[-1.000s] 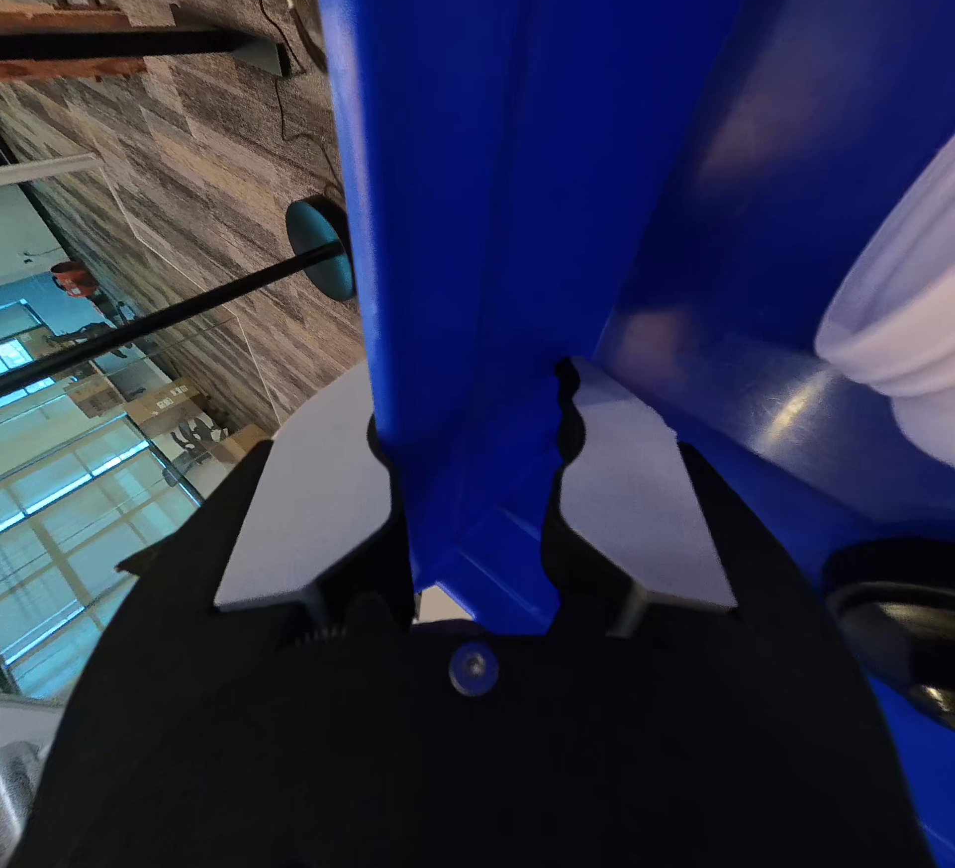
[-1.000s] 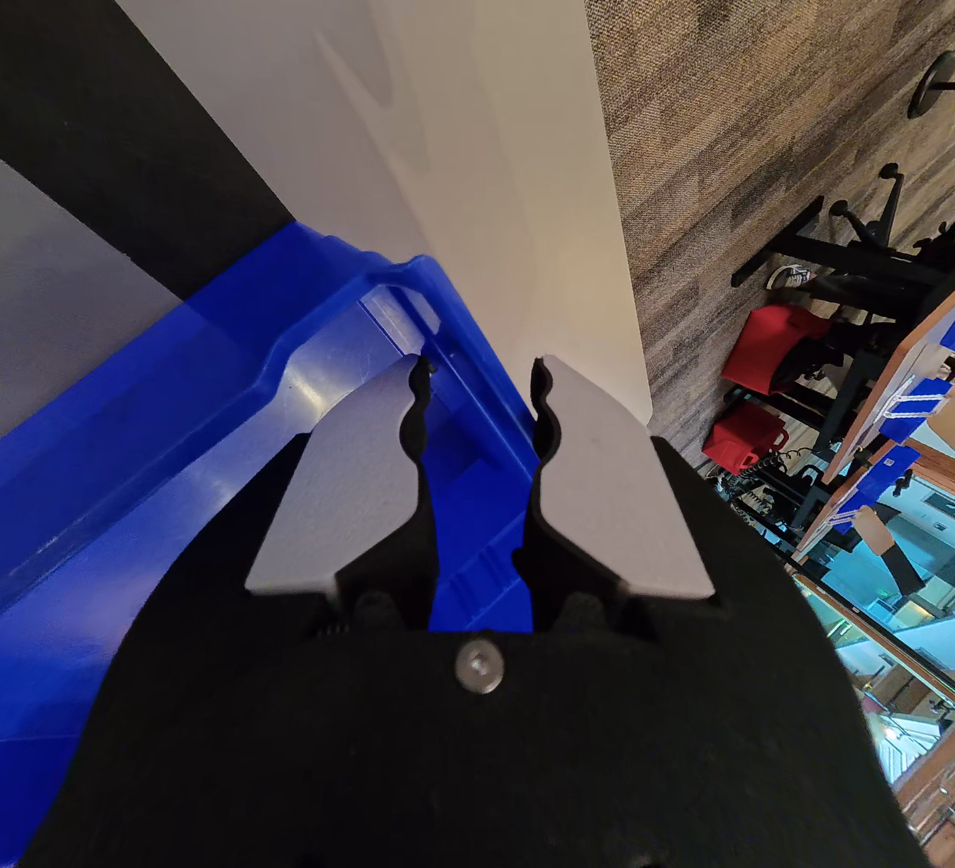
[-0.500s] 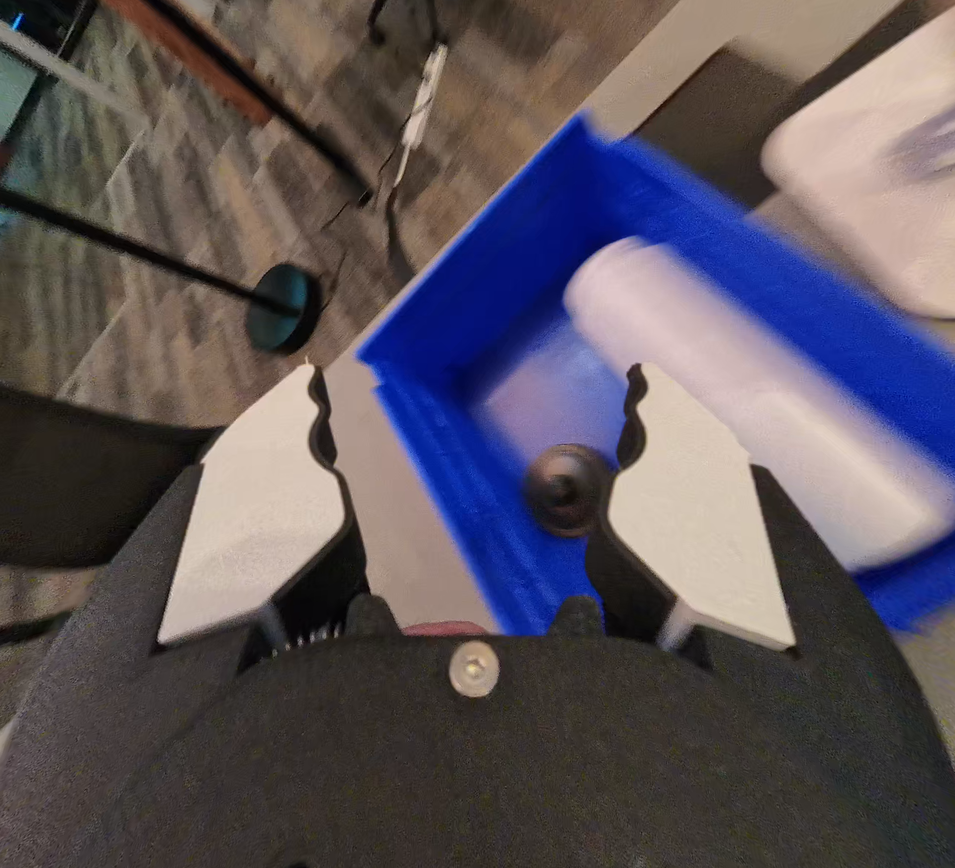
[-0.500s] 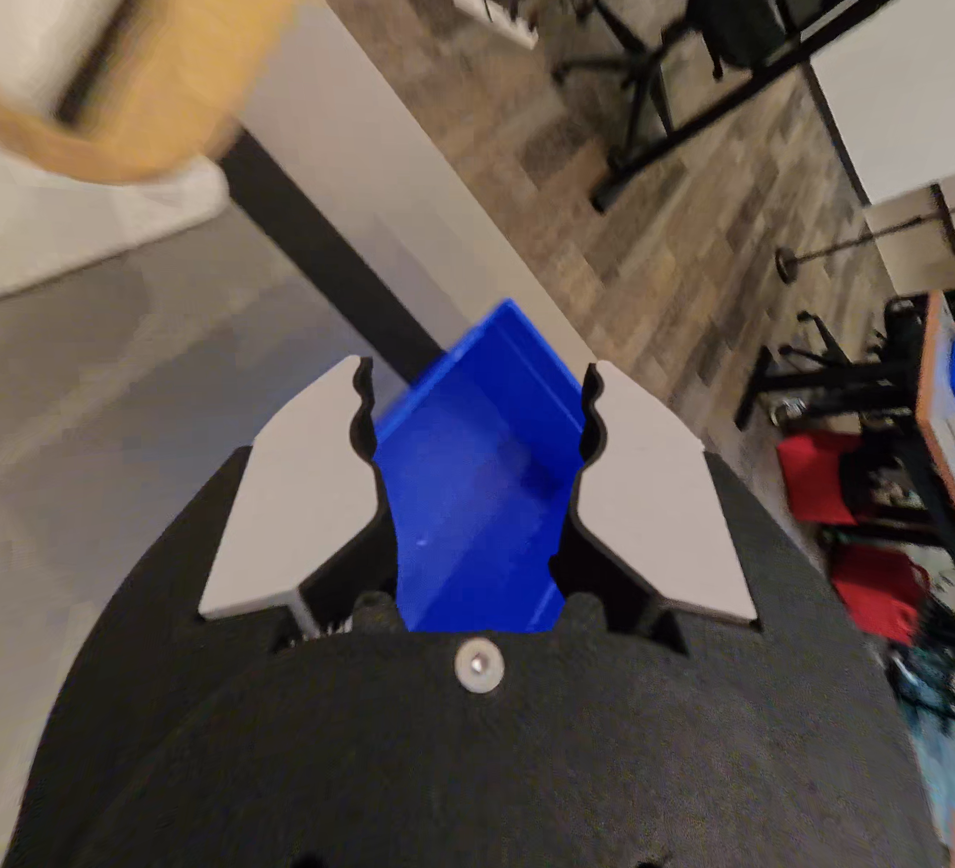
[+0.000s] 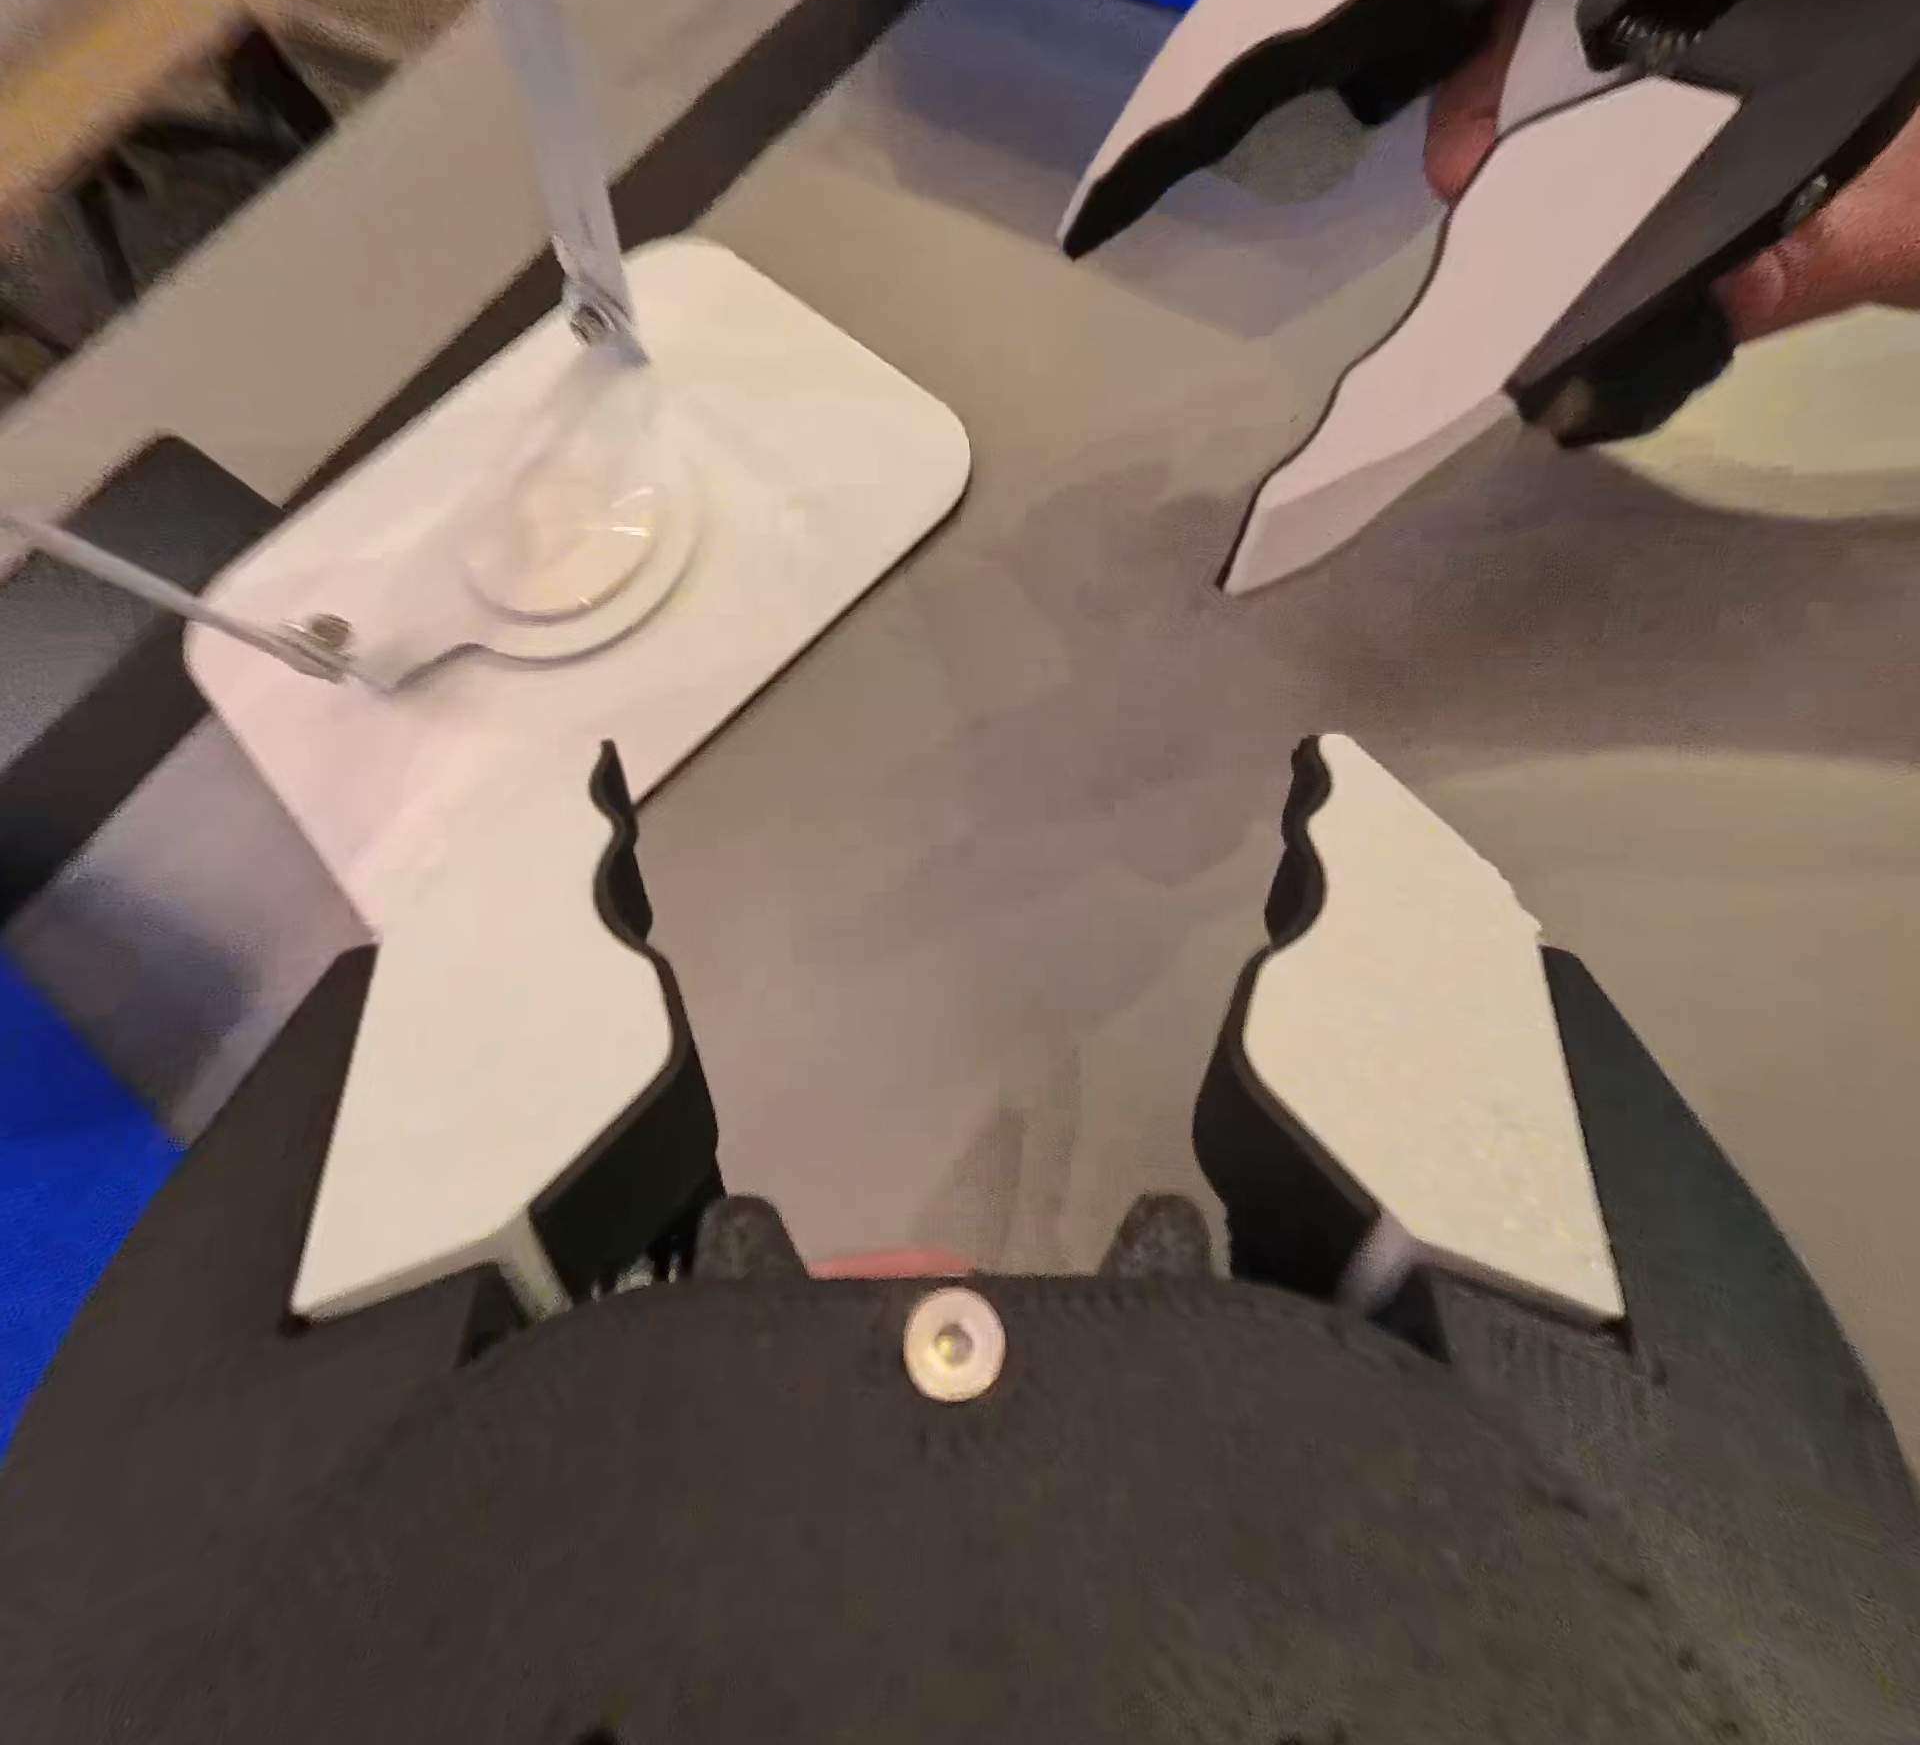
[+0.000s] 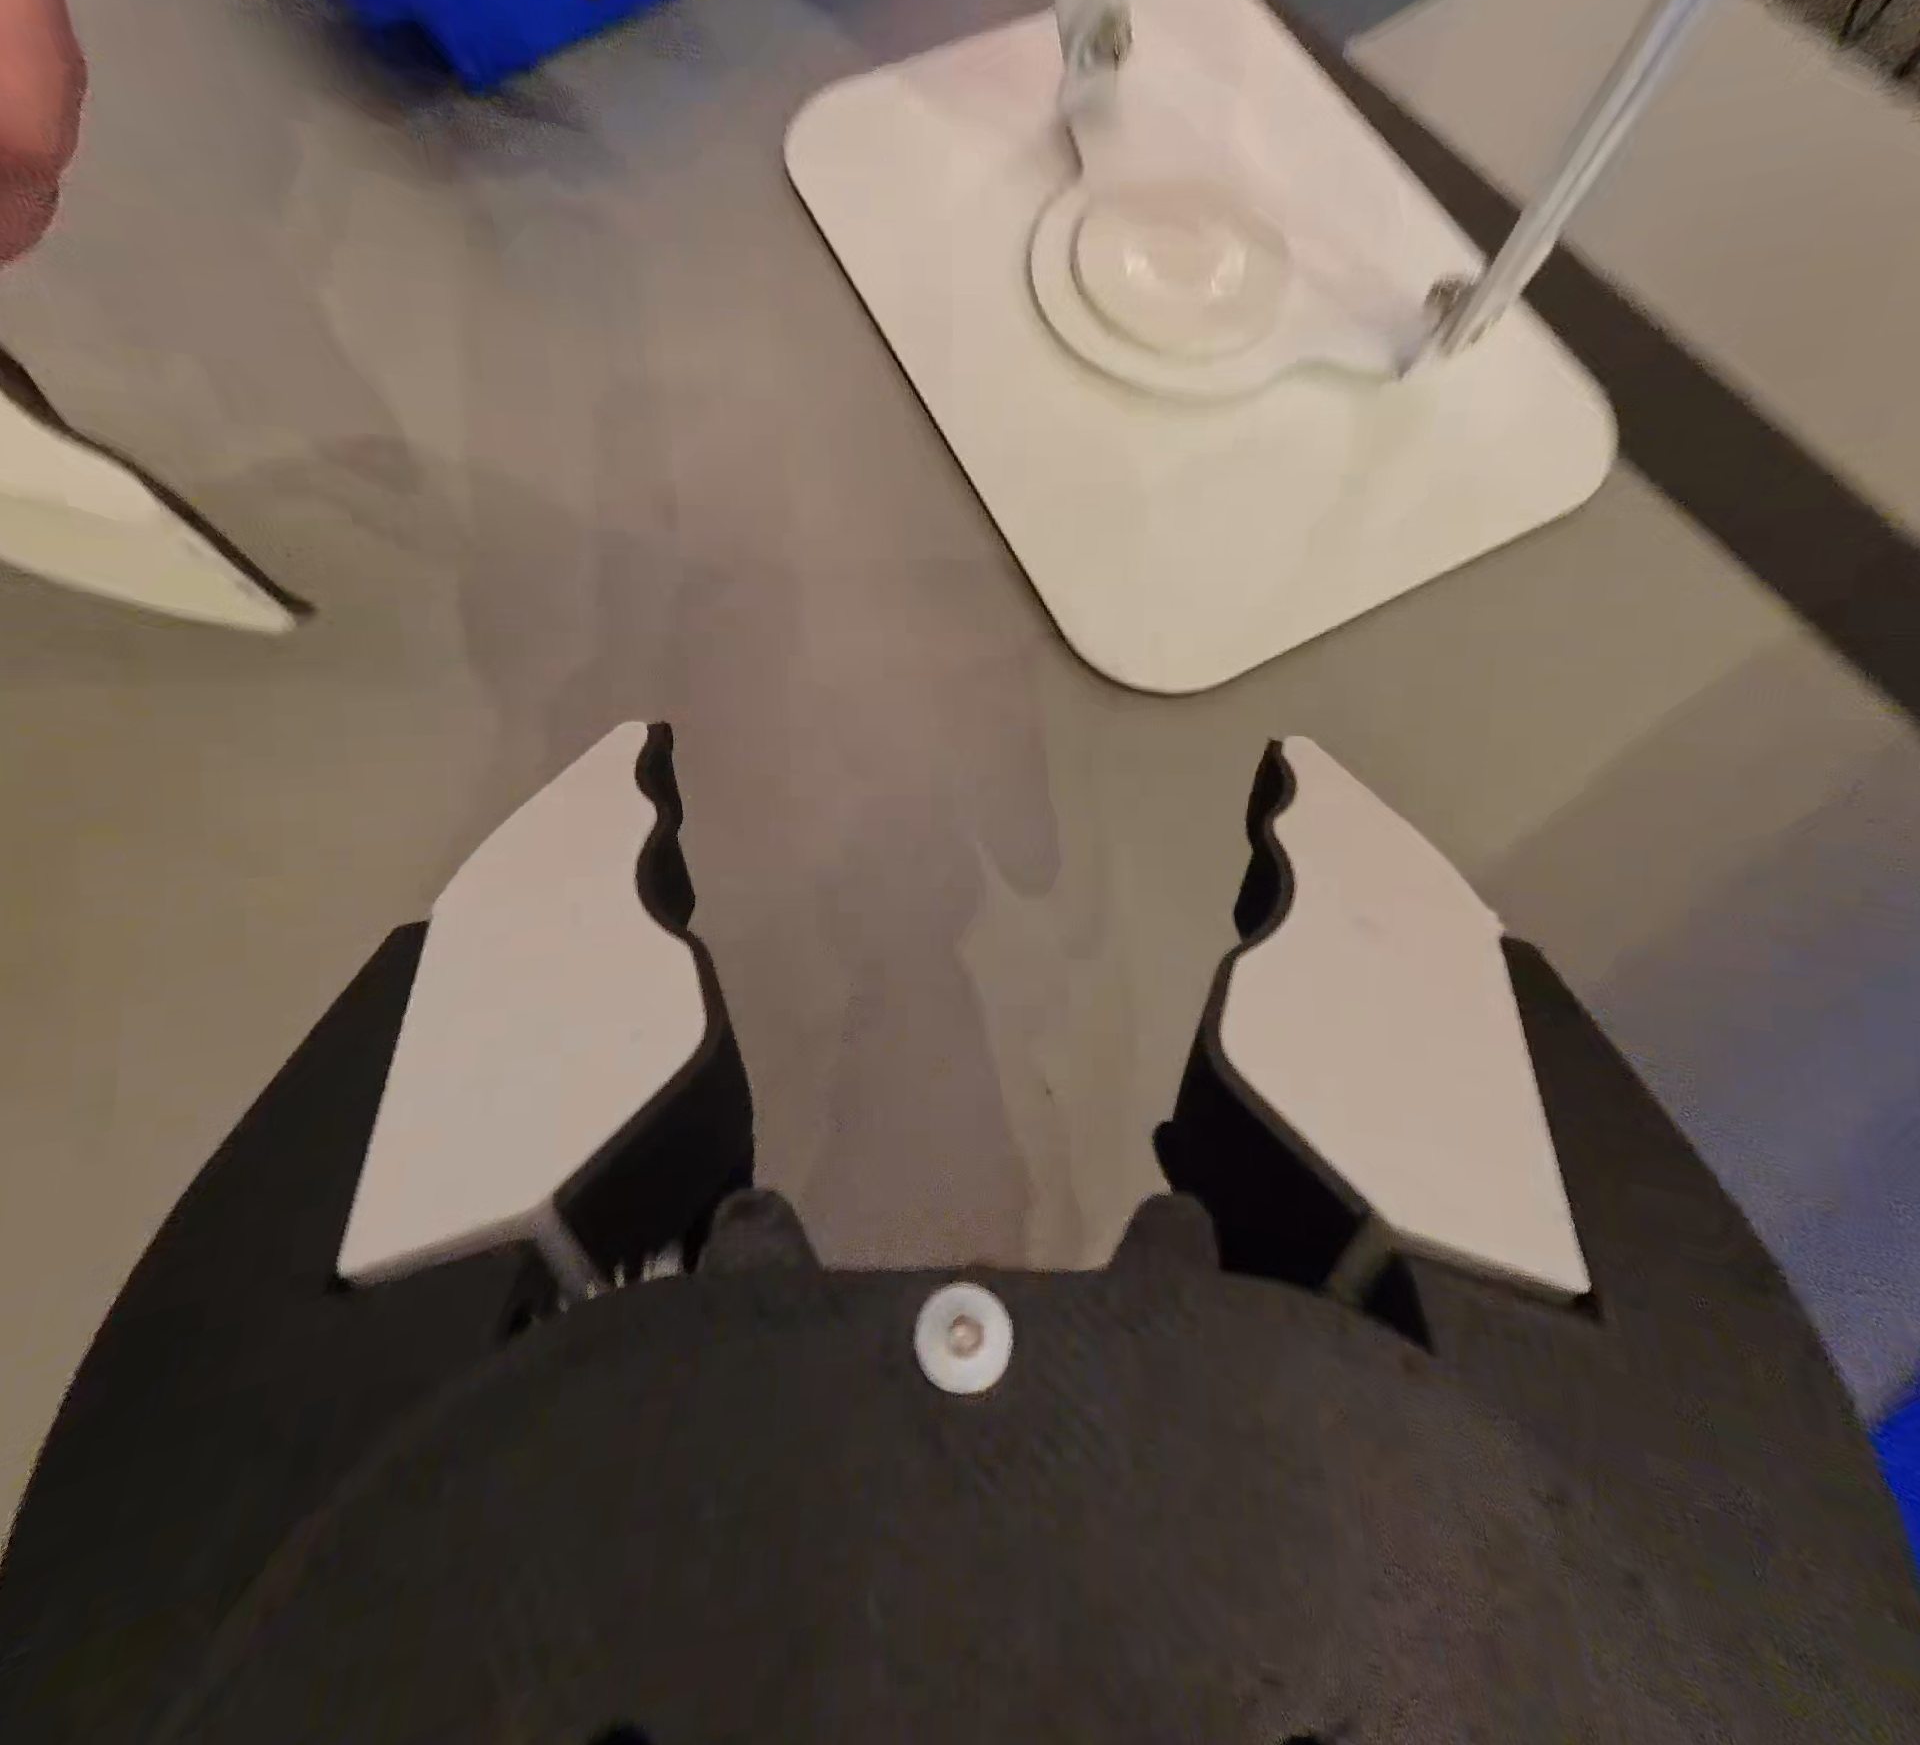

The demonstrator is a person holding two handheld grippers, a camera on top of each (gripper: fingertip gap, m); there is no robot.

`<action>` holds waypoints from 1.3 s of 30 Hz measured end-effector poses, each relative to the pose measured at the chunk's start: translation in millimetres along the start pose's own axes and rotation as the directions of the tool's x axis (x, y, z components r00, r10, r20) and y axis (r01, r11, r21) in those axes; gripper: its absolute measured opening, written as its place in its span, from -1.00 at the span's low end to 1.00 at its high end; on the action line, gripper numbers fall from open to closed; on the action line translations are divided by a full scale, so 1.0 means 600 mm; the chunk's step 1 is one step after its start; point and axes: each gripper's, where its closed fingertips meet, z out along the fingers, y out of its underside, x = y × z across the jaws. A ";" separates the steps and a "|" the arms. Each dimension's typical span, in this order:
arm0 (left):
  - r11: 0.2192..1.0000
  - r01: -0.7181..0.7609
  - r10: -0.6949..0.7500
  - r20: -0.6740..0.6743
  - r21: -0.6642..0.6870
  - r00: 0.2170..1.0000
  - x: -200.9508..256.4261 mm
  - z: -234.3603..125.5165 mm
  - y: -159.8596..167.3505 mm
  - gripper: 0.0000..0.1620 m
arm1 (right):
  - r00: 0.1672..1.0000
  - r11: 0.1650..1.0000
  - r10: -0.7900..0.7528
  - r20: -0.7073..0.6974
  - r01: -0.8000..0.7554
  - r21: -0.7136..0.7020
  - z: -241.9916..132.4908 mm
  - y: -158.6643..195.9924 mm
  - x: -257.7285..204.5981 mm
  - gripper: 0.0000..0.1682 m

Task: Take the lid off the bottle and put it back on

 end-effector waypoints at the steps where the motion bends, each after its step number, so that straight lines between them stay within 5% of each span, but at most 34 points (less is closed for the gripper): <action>1: 0.999 0.032 -0.032 -0.009 -0.027 0.999 0.003 0.020 0.009 0.46 | 0.999 0.999 0.038 0.016 -0.038 -0.014 0.015 0.014 0.000 0.25; 8: 0.972 0.114 -0.122 -0.025 -0.207 0.992 0.010 0.103 0.090 0.53 | 1.000 0.993 -0.021 0.017 0.023 -0.119 0.059 0.064 -0.002 0.27; 20: 0.972 0.130 -0.134 -0.007 -0.198 0.991 0.004 0.103 0.088 0.49 | 1.000 0.993 -0.017 0.006 0.017 -0.118 0.065 0.066 0.003 0.47; 39: 0.972 0.129 -0.134 -0.008 -0.197 0.991 0.004 0.104 0.088 0.49 | 1.000 0.993 -0.023 0.010 0.024 -0.118 0.065 0.066 0.003 0.47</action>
